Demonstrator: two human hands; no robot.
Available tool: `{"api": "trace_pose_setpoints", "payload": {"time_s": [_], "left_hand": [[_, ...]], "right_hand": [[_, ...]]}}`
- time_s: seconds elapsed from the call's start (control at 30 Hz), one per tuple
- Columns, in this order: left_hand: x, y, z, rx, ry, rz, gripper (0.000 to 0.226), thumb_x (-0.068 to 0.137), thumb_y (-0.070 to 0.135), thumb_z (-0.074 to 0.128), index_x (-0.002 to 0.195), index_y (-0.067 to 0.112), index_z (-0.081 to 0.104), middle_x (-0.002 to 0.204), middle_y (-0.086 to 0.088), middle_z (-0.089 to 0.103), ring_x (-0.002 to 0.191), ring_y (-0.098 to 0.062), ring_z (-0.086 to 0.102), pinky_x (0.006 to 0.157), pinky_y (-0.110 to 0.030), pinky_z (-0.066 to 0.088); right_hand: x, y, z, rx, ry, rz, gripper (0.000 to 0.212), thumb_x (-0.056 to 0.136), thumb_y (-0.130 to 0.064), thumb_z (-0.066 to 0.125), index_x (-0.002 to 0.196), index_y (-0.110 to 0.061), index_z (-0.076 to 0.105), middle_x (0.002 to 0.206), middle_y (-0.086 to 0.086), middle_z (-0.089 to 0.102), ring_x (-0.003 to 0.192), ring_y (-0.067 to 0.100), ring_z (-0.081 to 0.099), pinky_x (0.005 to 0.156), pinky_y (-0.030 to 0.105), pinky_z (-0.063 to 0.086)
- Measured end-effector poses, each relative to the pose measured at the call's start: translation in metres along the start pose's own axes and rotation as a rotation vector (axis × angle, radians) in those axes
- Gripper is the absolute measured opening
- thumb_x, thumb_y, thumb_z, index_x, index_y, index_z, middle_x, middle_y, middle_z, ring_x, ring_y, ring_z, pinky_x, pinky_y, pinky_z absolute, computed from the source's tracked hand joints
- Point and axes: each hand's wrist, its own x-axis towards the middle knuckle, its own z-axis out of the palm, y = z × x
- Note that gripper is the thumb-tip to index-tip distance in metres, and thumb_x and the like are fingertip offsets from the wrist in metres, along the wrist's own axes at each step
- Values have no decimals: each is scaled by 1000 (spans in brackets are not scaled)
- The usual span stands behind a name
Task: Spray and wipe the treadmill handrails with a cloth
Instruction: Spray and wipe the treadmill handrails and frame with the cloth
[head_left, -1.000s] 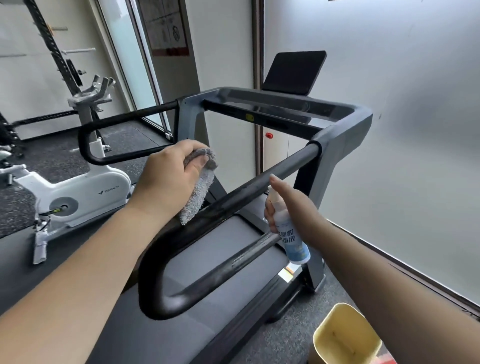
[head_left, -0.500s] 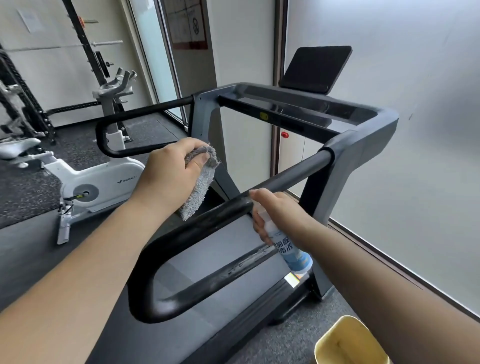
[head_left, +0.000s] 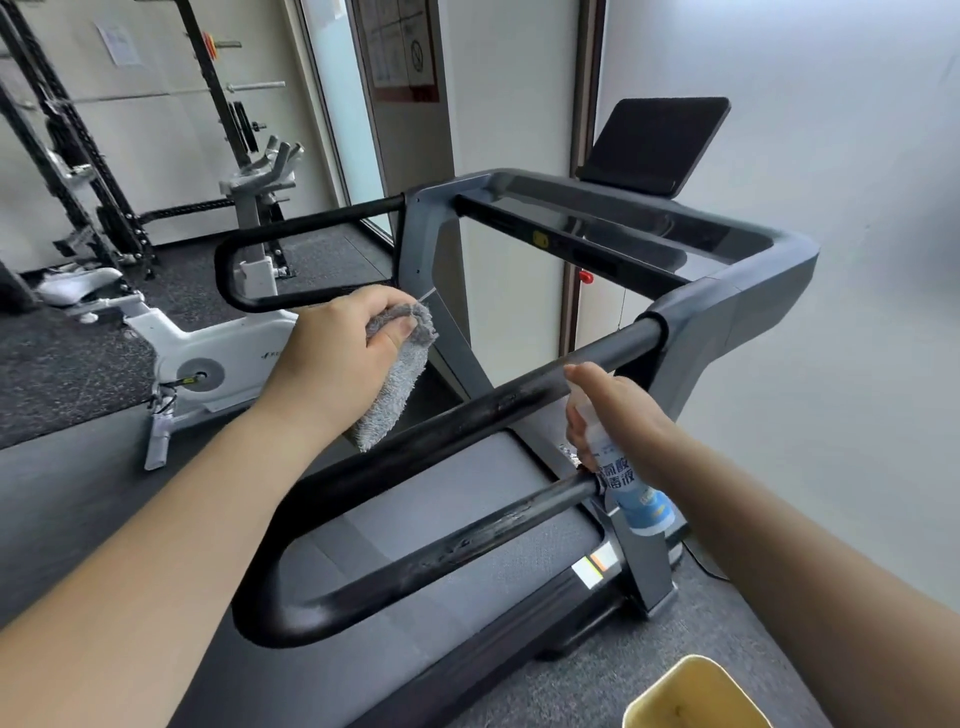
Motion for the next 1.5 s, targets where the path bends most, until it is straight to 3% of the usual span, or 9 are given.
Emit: {"api": "trace_pose_setpoints", "payload": {"time_s": [0.17, 0.33, 0.47, 0.6, 0.73, 0.87, 1.03, 1.17, 1.5], "left_hand": [[-3, 20, 34, -11, -114, 136, 23, 92, 28, 54, 115, 27, 62, 102, 5, 68, 91, -14, 61, 78, -20, 42], [-16, 23, 83, 356, -451, 173, 59, 91, 54, 42, 142, 27, 32, 142, 1, 41, 121, -25, 48, 95, -38, 43], [-9, 35, 111, 515, -395, 245, 61, 91, 49, 45, 143, 20, 31, 134, -5, 43, 110, -30, 51, 83, -41, 46], [14, 67, 141, 358, -285, 264, 57, 93, 44, 46, 143, 19, 34, 148, -7, 32, 130, -29, 35, 101, -42, 33], [13, 72, 161, 615, -308, 405, 71, 93, 52, 38, 150, 23, 8, 158, -7, 7, 142, -28, 14, 112, -48, 19], [-3, 51, 147, 646, -282, 314, 73, 88, 52, 47, 148, 21, 21, 145, -10, 38, 122, -32, 46, 96, -45, 39], [-28, 14, 93, 672, -285, 14, 71, 86, 66, 23, 139, 20, 37, 126, -5, 58, 113, -29, 55, 87, -41, 43], [-39, 11, 87, 673, -282, 86, 74, 87, 63, 22, 129, 10, 49, 113, -11, 65, 101, -33, 61, 77, -44, 49], [35, 85, 183, 578, -367, 270, 76, 91, 53, 42, 148, 12, 13, 148, -11, 31, 133, -28, 32, 104, -41, 31]], "right_hand": [[0, 11, -14, 81, 36, 19, 64, 89, -61, 45, 44, -15, 48, 47, 11, 49, 40, 23, 44, 49, 26, 41], [0, 20, -27, 128, 93, 18, 64, 91, -59, 44, 44, -15, 48, 46, 10, 51, 42, 25, 46, 53, 28, 43], [3, 25, -36, 146, 111, 22, 62, 89, -61, 46, 45, -16, 49, 49, 11, 53, 44, 25, 47, 54, 29, 44], [6, 29, -45, 208, 113, 32, 60, 85, -60, 49, 48, -14, 51, 51, 13, 52, 43, 26, 46, 50, 29, 42], [6, 31, -55, 208, 103, 19, 62, 85, -61, 48, 47, -12, 51, 52, 15, 52, 44, 26, 47, 49, 28, 42], [5, 30, -56, 195, 72, 23, 60, 91, -56, 47, 50, -11, 49, 51, 13, 52, 42, 25, 46, 47, 25, 43], [6, 29, -48, 194, 0, 20, 61, 91, -57, 45, 49, -13, 47, 48, 10, 52, 40, 25, 46, 49, 25, 44], [5, 27, -47, 174, -35, 1, 61, 93, -55, 42, 51, -11, 46, 47, 10, 51, 41, 24, 46, 49, 23, 44], [-1, 36, -52, 215, -17, 15, 59, 94, -52, 46, 55, -8, 50, 53, 13, 52, 41, 24, 46, 46, 25, 43]]}}
